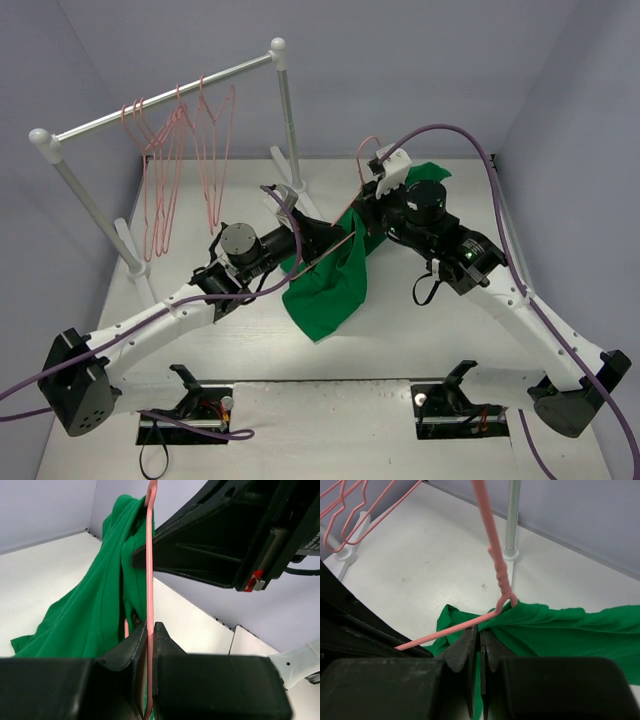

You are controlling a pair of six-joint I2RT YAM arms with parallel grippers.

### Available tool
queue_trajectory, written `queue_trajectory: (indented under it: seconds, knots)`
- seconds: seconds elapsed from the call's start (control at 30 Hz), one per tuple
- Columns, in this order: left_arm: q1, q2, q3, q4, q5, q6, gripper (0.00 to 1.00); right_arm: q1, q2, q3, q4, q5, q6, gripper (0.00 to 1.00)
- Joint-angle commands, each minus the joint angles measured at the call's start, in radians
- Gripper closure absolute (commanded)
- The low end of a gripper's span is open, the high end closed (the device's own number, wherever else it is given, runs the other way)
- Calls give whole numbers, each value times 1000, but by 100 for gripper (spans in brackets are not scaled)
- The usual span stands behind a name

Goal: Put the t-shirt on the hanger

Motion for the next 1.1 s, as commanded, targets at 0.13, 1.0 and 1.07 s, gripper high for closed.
queue_trajectory:
  seconds: [0.13, 1.0, 1.07]
  knots:
    - [-4, 34, 49, 280, 40, -52, 100, 10, 12, 44, 64, -139, -33, 99]
    - [61, 47, 0, 319, 63, -66, 100, -146, -96, 107, -57, 119, -206, 25]
    - [65, 37, -1, 311, 67, -66, 100, -199, -88, 127, -65, 78, -257, 26]
